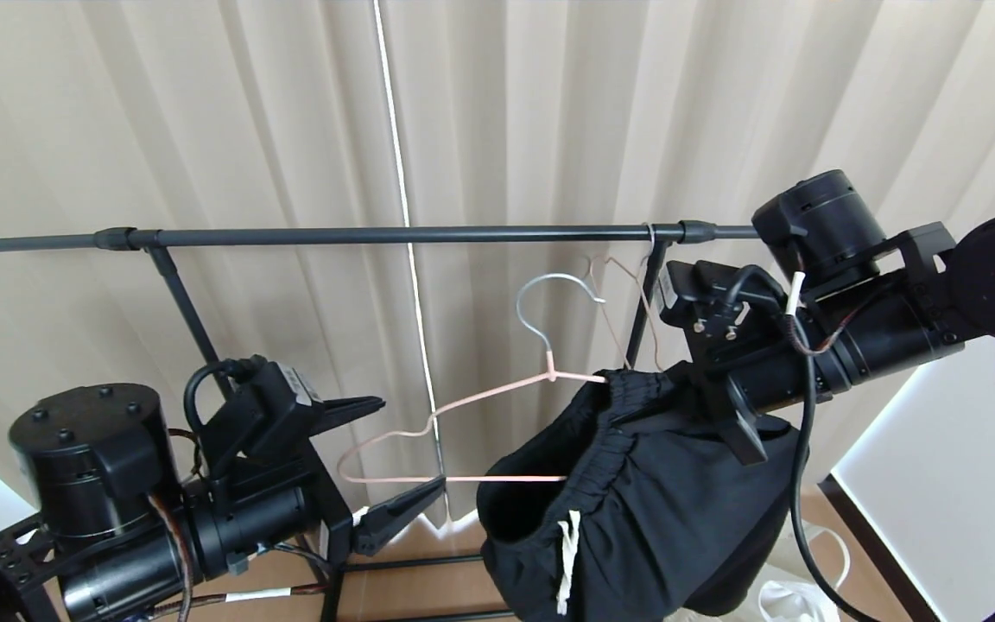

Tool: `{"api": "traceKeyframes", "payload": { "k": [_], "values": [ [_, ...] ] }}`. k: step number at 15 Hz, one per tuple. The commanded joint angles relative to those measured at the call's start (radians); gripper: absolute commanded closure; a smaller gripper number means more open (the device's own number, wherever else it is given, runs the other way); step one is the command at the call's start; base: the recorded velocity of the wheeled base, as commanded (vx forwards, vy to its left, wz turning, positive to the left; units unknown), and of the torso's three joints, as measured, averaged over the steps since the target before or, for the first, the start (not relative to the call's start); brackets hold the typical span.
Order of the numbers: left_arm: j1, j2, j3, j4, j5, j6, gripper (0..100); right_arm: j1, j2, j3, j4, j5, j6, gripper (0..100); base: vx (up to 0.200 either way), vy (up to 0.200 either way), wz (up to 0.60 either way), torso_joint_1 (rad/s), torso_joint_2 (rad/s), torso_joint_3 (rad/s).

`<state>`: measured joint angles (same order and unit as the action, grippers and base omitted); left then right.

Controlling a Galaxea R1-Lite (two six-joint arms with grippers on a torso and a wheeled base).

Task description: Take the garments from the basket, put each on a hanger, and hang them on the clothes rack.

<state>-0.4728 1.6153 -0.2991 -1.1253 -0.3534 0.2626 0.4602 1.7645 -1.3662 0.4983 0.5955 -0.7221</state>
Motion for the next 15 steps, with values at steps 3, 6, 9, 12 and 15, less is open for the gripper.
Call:
{"api": "traceKeyframes", "payload": {
  "k": [3,6,9,12,15],
  "values": [
    [0.048,-0.126,0.051,-0.001,0.002,-0.086,0,-0.035,-0.03,0.027,0.0,0.001,0.032,100,0.0,0.0,0.0,0.0,0.0,0.0],
    [0.048,-0.127,0.034,0.085,0.03,-0.229,0,-0.049,-0.057,0.065,-0.009,0.007,0.052,100,0.0,0.0,0.0,0.0,0.0,0.0],
    [0.037,-0.133,-0.038,0.277,0.053,-0.333,0,-0.063,-0.095,0.185,-0.162,0.036,0.158,100,0.0,0.0,0.0,0.0,0.0,0.0],
    [-0.035,-0.126,-0.124,0.522,0.079,-0.436,0,-0.086,-0.142,0.381,-0.425,0.063,0.193,100,0.0,0.0,0.0,0.0,0.0,0.0],
    [-0.101,-0.014,-0.207,0.57,0.182,-0.517,0,-0.092,-0.161,0.476,-0.586,0.07,0.194,100,0.0,0.0,0.0,0.0,0.0,0.0]
  ]
}}
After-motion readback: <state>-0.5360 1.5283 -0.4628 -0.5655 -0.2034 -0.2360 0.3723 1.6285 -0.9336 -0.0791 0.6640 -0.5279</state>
